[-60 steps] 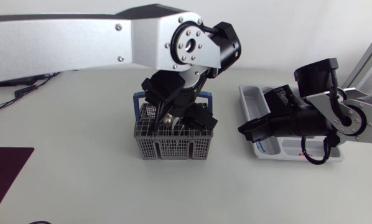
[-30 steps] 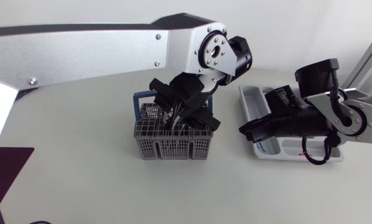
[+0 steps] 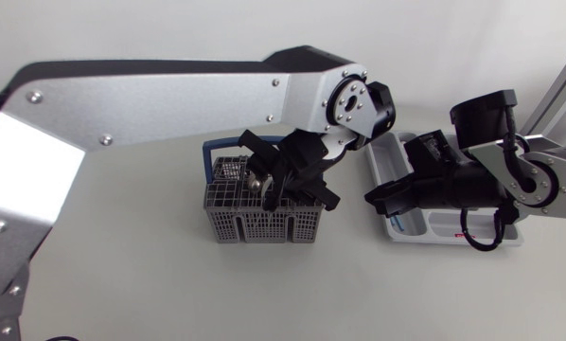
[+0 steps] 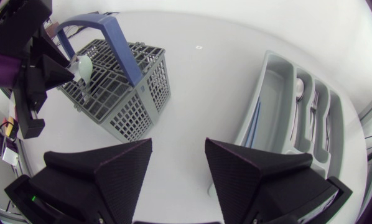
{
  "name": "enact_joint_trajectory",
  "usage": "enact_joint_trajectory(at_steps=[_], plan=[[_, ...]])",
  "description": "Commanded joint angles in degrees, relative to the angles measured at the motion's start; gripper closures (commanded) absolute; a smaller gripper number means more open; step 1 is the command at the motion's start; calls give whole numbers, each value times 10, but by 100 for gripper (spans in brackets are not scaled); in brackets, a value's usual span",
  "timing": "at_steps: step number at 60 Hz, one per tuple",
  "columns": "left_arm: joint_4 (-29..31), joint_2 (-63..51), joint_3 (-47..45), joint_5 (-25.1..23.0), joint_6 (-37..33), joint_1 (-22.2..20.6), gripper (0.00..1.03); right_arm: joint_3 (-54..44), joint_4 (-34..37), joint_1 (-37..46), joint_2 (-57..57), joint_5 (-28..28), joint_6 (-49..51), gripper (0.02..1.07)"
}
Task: Unload the cutlery basket into the drawer organizer.
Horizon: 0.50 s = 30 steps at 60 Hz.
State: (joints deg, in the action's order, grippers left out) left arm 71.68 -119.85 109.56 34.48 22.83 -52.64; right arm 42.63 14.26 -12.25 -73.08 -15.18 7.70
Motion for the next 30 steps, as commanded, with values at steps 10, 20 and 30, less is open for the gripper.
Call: enact_joint_trajectory(at_steps=[10, 20, 30], plan=[[16, -28, 27, 27, 28, 0, 64, -14, -7, 5, 5, -4, 5, 44], [23, -34, 20, 38, 39, -2, 65, -16, -7, 5, 7, -4, 5, 44], [21, -35, 10, 43, 46, -1, 67, -21, -5, 9, 20, -16, 15, 42]])
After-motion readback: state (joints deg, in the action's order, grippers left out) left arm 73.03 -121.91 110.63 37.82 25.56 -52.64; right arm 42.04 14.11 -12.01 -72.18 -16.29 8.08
